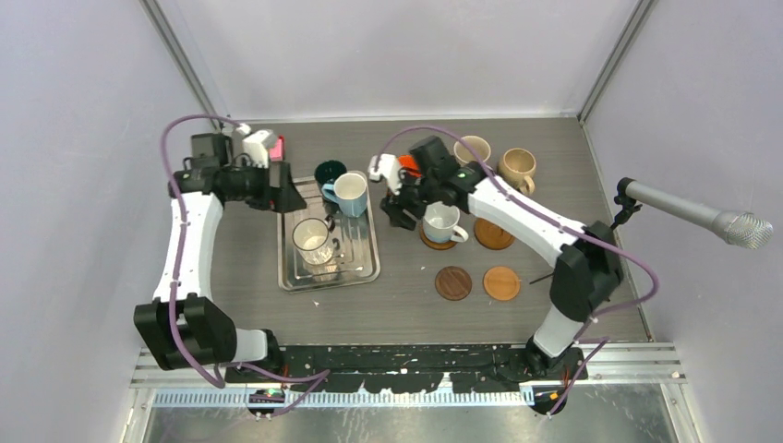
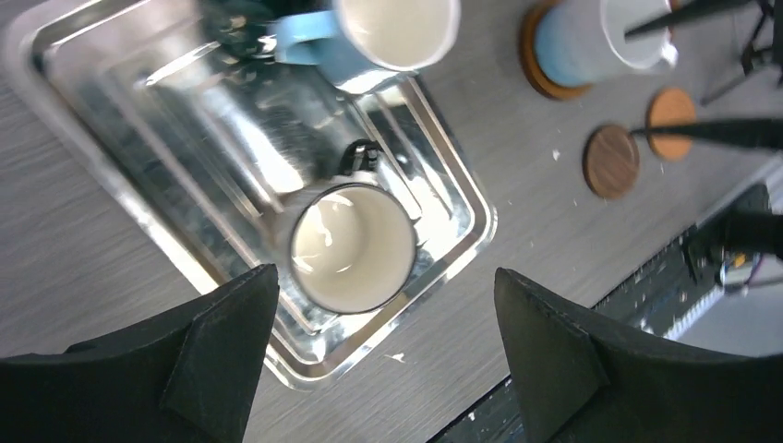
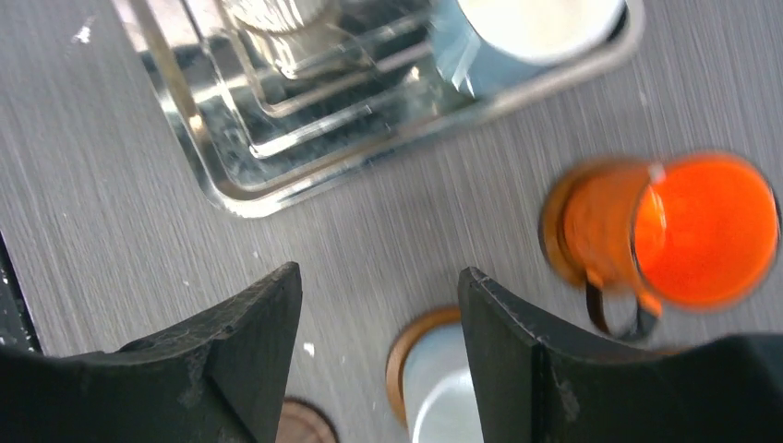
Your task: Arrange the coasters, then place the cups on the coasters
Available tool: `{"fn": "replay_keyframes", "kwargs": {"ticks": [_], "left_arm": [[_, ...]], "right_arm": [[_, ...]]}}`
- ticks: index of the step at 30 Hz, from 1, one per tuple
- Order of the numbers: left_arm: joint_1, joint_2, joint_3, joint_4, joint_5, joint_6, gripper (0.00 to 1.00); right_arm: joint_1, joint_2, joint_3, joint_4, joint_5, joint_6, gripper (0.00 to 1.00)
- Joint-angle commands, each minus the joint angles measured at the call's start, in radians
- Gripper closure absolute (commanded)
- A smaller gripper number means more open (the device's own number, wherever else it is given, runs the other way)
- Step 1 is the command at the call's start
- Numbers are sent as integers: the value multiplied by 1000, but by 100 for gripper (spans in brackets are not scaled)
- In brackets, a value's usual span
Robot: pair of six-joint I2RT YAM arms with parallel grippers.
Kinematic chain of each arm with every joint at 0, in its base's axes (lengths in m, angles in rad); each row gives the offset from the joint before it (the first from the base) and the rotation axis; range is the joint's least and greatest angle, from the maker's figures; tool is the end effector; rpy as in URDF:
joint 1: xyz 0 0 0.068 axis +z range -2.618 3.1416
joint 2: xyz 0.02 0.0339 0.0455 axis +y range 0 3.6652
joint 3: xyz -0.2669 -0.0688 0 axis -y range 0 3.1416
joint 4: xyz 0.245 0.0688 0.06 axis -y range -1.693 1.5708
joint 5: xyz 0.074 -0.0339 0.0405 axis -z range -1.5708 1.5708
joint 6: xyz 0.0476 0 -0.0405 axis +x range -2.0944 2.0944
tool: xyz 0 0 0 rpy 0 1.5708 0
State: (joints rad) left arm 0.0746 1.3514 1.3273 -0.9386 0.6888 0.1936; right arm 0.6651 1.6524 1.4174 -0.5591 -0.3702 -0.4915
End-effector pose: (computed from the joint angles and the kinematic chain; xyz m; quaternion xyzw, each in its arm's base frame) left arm 0.2731 -0.0099 0.3372 0.1543 0.8905 -0.2816 0.3223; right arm 0.2860 0.2462 0.2964 -0.5556 0.7237 0.2020 0.3560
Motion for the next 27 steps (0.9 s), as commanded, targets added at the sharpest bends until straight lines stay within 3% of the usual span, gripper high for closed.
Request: {"fn": "replay_keyframes", "kwargs": {"ticks": [1,5,10,19,27], "left_arm": [[102,-52,19,16,16,-91,11],[200,-83,-19,30,5,-149,10],[288,-96,-34,26,57,-181,10],[315,-126,-31,-21,51,-143,10],[326,-135,-31,-39,32,-116,10]], "right_arm": [[77,119,163,-60,-105,-207,32],[126,235,276,-84,-149,-347,31],[157,369,418,-90,-156,-405,31],[190,508,522,-84,-105,-531,31],[196,615,649,-67,-93,-524,31]]}}
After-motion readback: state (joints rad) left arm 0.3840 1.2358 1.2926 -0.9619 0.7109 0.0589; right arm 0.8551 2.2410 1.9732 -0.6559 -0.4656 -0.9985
